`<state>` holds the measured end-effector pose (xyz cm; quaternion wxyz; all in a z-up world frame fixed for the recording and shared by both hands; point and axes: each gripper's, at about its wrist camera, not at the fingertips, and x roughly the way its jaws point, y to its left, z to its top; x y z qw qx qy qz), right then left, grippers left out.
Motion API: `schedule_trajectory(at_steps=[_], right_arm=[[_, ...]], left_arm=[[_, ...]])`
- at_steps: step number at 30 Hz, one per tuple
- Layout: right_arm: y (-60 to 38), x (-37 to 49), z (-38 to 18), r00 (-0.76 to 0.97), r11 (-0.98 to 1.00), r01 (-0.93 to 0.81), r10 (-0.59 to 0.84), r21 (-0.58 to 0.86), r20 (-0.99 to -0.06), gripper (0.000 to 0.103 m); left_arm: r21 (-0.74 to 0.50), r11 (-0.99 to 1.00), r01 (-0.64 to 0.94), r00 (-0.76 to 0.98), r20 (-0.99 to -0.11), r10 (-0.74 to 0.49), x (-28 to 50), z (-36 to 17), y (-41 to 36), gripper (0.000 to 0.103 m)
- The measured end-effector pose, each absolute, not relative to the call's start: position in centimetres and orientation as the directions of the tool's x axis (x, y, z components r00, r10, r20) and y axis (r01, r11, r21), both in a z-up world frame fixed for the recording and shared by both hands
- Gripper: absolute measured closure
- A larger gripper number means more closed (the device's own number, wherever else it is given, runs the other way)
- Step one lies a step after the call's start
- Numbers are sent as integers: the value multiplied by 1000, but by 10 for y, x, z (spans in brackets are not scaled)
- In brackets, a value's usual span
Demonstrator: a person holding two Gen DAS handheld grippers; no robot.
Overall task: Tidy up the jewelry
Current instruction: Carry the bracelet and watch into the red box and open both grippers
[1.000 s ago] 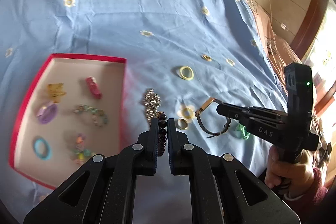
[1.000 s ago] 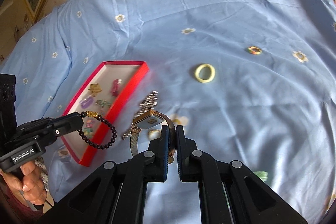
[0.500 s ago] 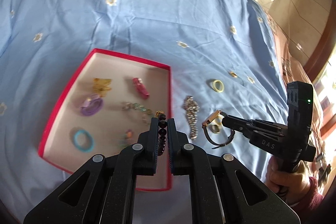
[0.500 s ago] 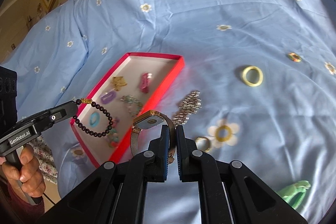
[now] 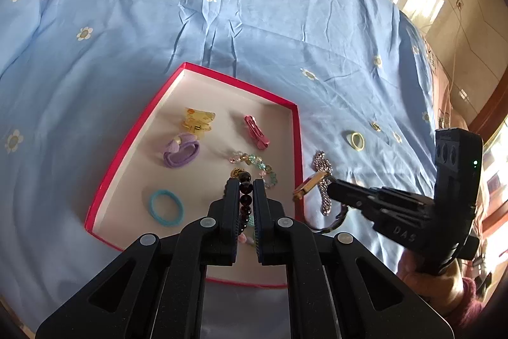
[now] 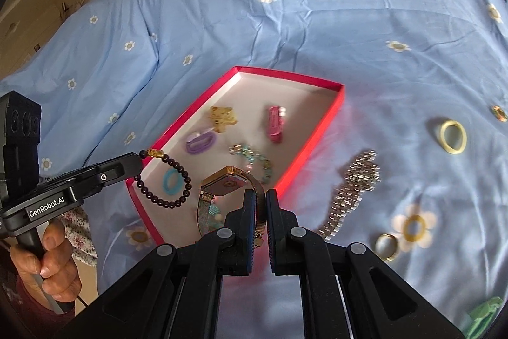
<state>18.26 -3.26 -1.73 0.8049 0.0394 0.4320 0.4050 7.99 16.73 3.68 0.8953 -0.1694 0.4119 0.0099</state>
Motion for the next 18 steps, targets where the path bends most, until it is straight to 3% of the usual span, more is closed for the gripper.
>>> schedule_trajectory(at_steps=[18], right_arm=[[27, 209, -53, 258, 691, -619, 628, 373, -734, 97]], left_arm=[[-294, 919, -264, 603, -794, -81, 106, -10, 222, 96]])
